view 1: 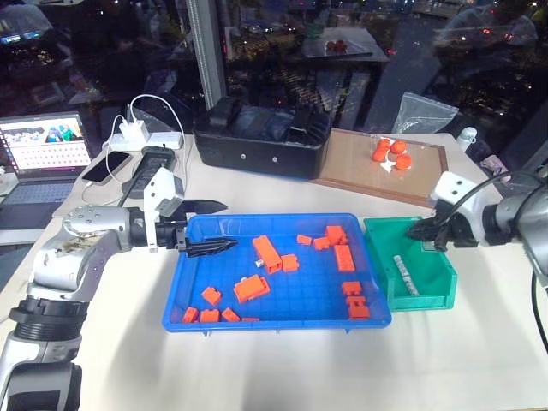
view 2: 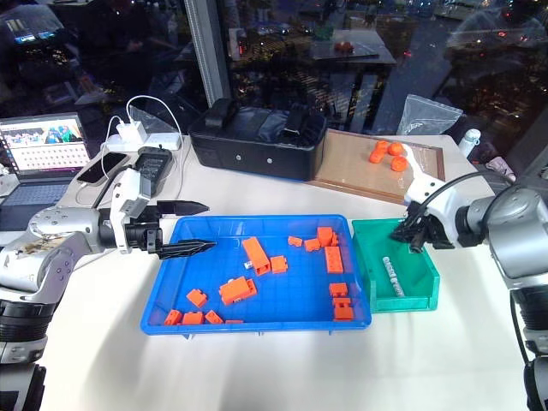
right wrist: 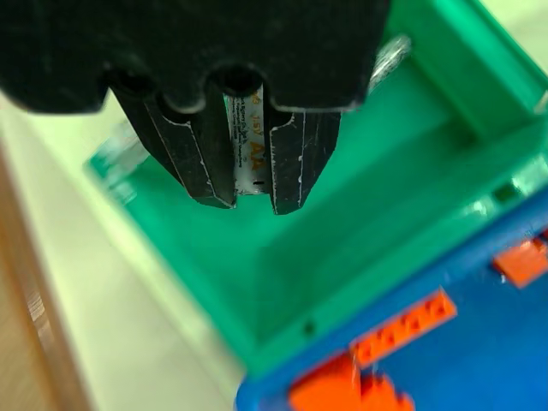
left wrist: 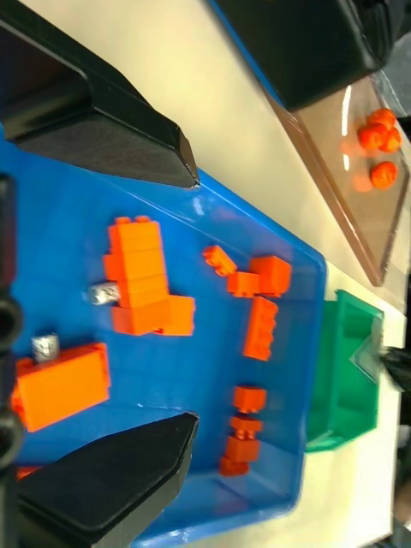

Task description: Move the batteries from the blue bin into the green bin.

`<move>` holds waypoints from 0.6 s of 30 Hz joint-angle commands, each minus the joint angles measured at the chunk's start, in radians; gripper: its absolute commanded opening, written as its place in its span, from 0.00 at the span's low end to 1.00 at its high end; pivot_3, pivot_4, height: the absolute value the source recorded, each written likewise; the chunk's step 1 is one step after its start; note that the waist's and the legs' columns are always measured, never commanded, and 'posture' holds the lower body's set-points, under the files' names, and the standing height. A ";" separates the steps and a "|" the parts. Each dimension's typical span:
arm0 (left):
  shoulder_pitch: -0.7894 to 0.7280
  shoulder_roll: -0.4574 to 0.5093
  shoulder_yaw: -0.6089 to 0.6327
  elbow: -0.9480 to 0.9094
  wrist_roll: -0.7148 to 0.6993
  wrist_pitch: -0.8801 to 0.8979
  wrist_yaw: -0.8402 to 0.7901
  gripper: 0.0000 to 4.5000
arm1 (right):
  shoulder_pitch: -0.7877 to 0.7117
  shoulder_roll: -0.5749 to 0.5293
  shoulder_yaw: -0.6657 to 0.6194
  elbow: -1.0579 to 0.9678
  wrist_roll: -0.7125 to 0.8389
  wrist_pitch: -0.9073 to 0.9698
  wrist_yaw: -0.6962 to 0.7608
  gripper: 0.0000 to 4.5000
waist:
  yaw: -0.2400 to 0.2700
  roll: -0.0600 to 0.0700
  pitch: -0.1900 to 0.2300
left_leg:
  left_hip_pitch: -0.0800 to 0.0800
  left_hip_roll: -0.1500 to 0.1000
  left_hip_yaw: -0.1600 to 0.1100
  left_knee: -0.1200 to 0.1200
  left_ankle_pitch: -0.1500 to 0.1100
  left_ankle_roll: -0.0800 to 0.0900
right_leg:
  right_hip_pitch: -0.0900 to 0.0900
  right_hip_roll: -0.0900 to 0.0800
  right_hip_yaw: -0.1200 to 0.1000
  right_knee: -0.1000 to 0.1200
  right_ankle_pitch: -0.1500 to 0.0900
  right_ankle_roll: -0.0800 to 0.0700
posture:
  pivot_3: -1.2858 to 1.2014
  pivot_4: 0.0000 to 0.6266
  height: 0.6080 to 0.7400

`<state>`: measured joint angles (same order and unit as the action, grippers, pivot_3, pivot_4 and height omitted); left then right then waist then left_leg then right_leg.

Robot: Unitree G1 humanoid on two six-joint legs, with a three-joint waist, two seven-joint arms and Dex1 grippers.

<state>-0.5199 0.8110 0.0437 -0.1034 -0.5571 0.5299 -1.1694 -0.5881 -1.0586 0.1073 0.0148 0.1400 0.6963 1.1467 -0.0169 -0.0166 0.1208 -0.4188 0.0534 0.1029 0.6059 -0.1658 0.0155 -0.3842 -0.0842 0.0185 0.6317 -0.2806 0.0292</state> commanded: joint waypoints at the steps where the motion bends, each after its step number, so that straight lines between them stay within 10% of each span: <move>1: -0.024 0.004 0.049 -0.023 -0.037 0.014 0.006 1.00 | -0.002 0.013 -0.008 -0.018 -0.013 -0.011 -0.033 0.05 | 0.002 0.000 0.000 | 0.000 0.000 -0.001 0.000 0.000 0.000 | 0.000 0.001 0.000 0.000 0.000 0.000 | 0.52 0.24 0.97; 5: -0.004 0.014 0.058 -0.037 -0.036 0.026 0.019 1.00 | -0.014 0.011 0.014 0.031 -0.050 -0.049 -0.044 0.05 | 0.008 0.000 0.000 | 0.000 0.000 -0.001 0.001 0.000 0.000 | 0.001 0.001 0.000 -0.001 0.000 0.000 | 0.52 0.24 0.97; 6: 0.002 0.017 0.059 -0.039 -0.033 0.029 0.023 1.00 | -0.020 0.009 0.016 0.038 -0.053 -0.054 -0.041 0.28 | 0.010 0.000 0.000 | 0.000 0.000 -0.001 0.001 0.000 0.000 | 0.001 0.000 0.000 -0.001 0.000 0.001 | 0.52 0.24 0.97; 14: 0.030 0.043 0.061 -0.027 0.001 0.011 0.036 1.00 | -0.145 0.045 0.027 0.054 -0.057 -0.077 -0.022 0.87 | 0.005 0.001 0.000 | 0.000 0.000 -0.001 0.001 0.000 0.000 | 0.001 0.001 0.000 -0.001 0.000 0.001 | 0.52 0.24 0.97; 18: 0.046 0.068 0.076 0.002 0.049 -0.013 0.061 1.00 | -0.263 0.183 0.071 0.017 -0.026 -0.043 -0.026 0.99 | -0.003 0.001 0.000 | 0.000 0.002 -0.001 0.000 0.000 0.000 | 0.000 0.004 0.002 -0.001 0.001 -0.001 | 0.52 0.24 0.97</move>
<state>-0.4746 0.8487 0.0795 -0.1072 -0.5338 0.5417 -1.1243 -0.8063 -0.9199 0.1591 0.0822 0.0847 0.6444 1.1187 -0.0196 -0.0157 0.1210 -0.4185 0.0571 0.1011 0.6064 -0.1658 0.0154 -0.3844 -0.0782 0.0216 0.6309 -0.2794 0.0277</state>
